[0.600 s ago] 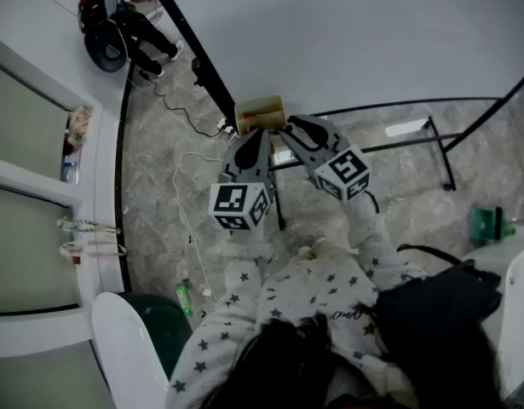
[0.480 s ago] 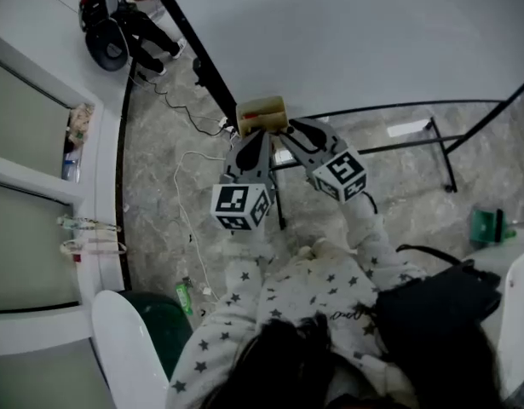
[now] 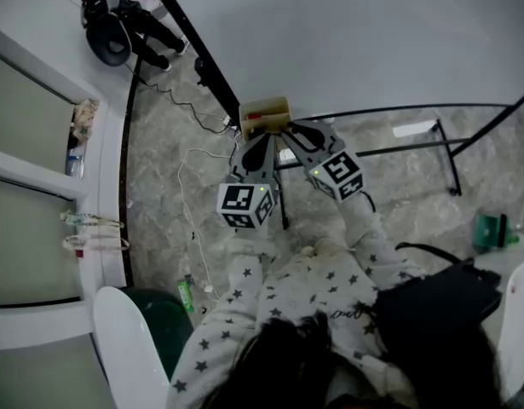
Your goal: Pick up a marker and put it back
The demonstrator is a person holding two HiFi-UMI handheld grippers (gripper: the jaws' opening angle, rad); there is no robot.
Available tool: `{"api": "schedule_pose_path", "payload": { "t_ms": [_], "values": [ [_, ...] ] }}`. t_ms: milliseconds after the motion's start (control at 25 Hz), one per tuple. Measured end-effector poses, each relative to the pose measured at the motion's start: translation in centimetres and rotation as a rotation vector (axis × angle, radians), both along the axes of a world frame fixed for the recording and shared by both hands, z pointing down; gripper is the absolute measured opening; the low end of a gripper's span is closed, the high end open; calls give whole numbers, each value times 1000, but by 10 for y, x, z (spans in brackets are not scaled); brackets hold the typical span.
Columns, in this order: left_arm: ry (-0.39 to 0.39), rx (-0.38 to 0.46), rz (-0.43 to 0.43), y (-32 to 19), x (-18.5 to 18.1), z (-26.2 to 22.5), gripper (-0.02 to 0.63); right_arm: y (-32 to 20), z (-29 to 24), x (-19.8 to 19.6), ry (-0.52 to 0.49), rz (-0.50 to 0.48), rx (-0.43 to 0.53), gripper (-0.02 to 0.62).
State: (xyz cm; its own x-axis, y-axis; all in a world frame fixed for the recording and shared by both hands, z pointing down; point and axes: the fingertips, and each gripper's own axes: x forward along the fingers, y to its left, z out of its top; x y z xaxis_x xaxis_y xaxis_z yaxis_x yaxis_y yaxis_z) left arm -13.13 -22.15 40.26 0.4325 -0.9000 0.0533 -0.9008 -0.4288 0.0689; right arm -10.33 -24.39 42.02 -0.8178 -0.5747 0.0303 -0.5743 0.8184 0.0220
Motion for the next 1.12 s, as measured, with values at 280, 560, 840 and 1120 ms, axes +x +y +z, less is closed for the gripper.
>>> {"api": "schedule_pose_path", "payload": {
  "t_ms": [280,560,840,1120],
  "values": [
    [-11,6,-1,1,-1,-5,2,1,-17,-2,-2,-11,4,83],
    [-22,21,1,6,0,-23,1,3,-49,6,-32,-20,5,83],
    [2,73,36,21,9,-65,2,22,-91,8,-34,-82,42,83],
    [-6,135,76,36,15,-103,2,41,-125,9,-53,-133,98,83]
  ]
}}
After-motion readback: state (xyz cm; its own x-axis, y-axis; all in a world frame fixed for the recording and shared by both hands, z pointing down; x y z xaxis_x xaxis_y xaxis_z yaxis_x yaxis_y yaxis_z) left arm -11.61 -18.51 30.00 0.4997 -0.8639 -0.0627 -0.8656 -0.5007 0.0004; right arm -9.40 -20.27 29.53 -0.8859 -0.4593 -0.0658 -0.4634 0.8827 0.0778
